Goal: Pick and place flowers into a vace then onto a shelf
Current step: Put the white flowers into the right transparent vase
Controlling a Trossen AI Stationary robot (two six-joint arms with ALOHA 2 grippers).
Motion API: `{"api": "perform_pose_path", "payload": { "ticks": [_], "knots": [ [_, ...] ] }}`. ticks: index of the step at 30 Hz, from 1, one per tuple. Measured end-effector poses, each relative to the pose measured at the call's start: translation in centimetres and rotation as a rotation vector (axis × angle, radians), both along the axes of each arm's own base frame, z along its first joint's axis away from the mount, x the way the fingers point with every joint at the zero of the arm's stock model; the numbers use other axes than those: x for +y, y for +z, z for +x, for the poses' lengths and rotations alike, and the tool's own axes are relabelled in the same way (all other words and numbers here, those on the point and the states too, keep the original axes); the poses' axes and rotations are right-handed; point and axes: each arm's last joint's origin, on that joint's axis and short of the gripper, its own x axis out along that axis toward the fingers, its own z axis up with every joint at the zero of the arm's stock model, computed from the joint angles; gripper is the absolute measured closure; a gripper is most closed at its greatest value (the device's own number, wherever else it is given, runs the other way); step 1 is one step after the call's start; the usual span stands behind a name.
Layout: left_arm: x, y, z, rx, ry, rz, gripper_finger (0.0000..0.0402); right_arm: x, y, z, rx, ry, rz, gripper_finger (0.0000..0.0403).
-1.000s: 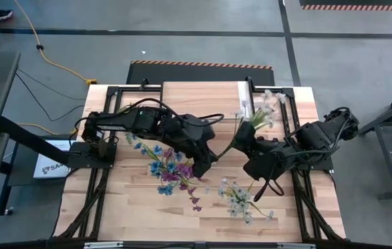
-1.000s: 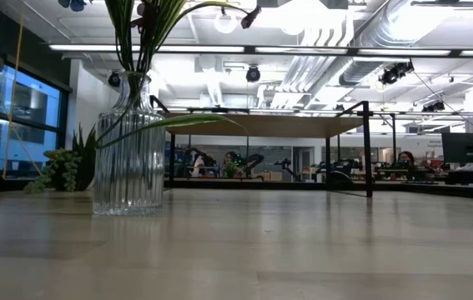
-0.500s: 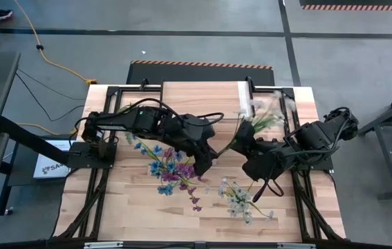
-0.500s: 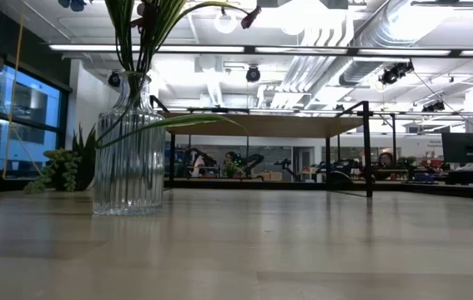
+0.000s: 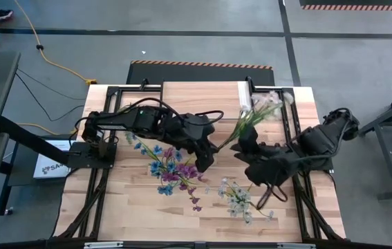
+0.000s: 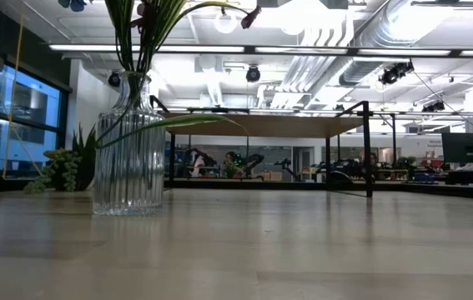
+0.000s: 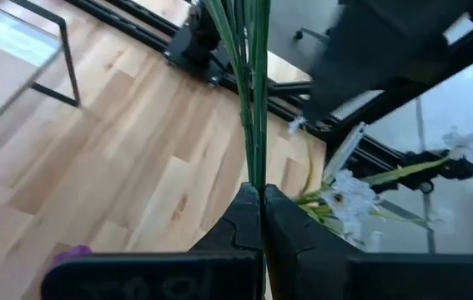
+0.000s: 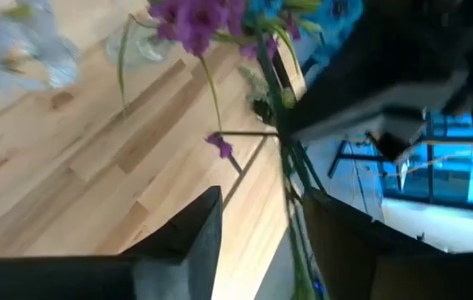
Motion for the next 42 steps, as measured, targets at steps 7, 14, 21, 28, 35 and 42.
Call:
{"api": "perform_pose_path", "payload": {
  "ticks": [7,14,21,28,35,42],
  "knots": [
    [1.7,-0.2,-0.5,0.05,0.091,0.067,0.0371,2.0,0.1,-1.3,-0.046,0.017,0.001,0.0244],
    [3.7,2.3,-2.3,-0.049,0.187,0.17,0.0371,3.4,-0.3,-2.9,-0.045,-0.028,0.109,0.0245],
    [4.1,6.6,-4.6,-0.307,0.235,0.351,0.0371,3.3,-0.9,-4.4,-0.034,-0.206,0.241,0.0252],
    [2.7,9.8,-5.1,-0.554,0.182,0.556,0.0371,3.1,-1.0,-4.8,-0.028,-0.299,0.36,0.0252],
    [0.1,10.5,-5.2,-0.644,0.074,0.602,0.0371,2.0,0.0,-5.5,-0.109,-0.323,0.344,0.026],
    [-4.3,10.5,-5.8,-0.705,-0.034,0.618,0.0371,-0.9,2.2,-8.0,-0.229,-0.365,0.412,0.0263]
  ]
}}
